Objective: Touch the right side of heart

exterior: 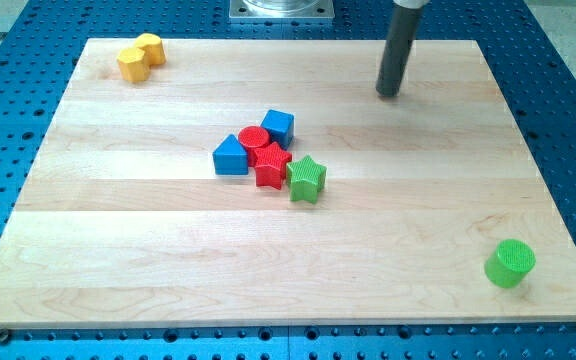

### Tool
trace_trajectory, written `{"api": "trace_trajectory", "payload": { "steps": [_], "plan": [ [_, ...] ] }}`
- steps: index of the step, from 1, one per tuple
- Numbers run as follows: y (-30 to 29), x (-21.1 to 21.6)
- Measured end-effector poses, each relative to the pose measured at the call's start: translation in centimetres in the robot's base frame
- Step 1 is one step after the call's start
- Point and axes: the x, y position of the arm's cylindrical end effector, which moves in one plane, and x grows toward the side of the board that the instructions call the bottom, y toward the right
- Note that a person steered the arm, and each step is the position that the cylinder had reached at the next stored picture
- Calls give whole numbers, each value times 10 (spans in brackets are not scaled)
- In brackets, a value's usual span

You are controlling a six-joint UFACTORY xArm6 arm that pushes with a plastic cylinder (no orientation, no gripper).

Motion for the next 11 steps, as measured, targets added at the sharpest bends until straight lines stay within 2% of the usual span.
{"api": "trace_trajectory", "payload": {
  "steps": [5, 7, 9, 10, 11],
  "plan": [
    [-167, -80],
    [-233, -98],
    [-285, -97],
    [-303, -78],
    [-313, -42]
  ]
}}
